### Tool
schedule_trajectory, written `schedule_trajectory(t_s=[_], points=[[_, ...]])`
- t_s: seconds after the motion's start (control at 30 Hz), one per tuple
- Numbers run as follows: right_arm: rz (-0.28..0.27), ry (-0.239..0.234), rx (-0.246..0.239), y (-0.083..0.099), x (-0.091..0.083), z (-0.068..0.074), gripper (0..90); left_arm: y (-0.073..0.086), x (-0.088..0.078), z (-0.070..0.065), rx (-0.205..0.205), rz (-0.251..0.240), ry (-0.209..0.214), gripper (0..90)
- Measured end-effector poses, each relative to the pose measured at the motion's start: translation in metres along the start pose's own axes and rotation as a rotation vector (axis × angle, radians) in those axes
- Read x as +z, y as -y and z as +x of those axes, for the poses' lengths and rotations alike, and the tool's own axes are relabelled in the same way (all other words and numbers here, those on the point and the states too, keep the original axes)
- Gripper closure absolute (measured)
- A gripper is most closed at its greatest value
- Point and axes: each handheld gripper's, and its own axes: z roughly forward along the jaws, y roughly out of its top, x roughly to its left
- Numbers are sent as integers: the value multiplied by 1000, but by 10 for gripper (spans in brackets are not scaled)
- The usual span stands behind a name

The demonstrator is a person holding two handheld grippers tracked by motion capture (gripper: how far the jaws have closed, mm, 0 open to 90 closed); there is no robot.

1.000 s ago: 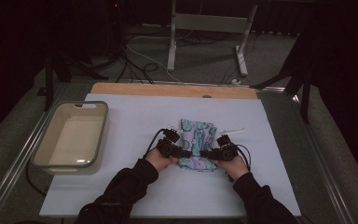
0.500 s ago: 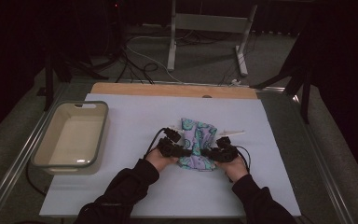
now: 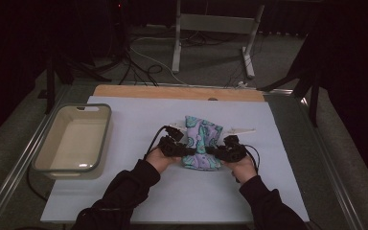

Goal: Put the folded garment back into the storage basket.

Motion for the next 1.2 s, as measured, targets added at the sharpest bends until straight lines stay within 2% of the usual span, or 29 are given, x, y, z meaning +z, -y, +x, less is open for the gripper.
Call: schedule_trajectory(t_s=[0.47, 0.63, 1.0, 1.2], points=[[-58, -2, -50, -28, -13, 12, 781, -17, -29, -6, 37, -51, -24, 725], [-71, -2, -65, -36, -16, 17, 782, -20, -37, -6, 34, -67, -28, 725], [-92, -19, -81, -49, -16, 27, 781, -24, -57, -3, 49, -88, -40, 725], [-101, -26, -103, -61, -13, 39, 781, -24, -71, 1, 49, -96, -47, 725]])
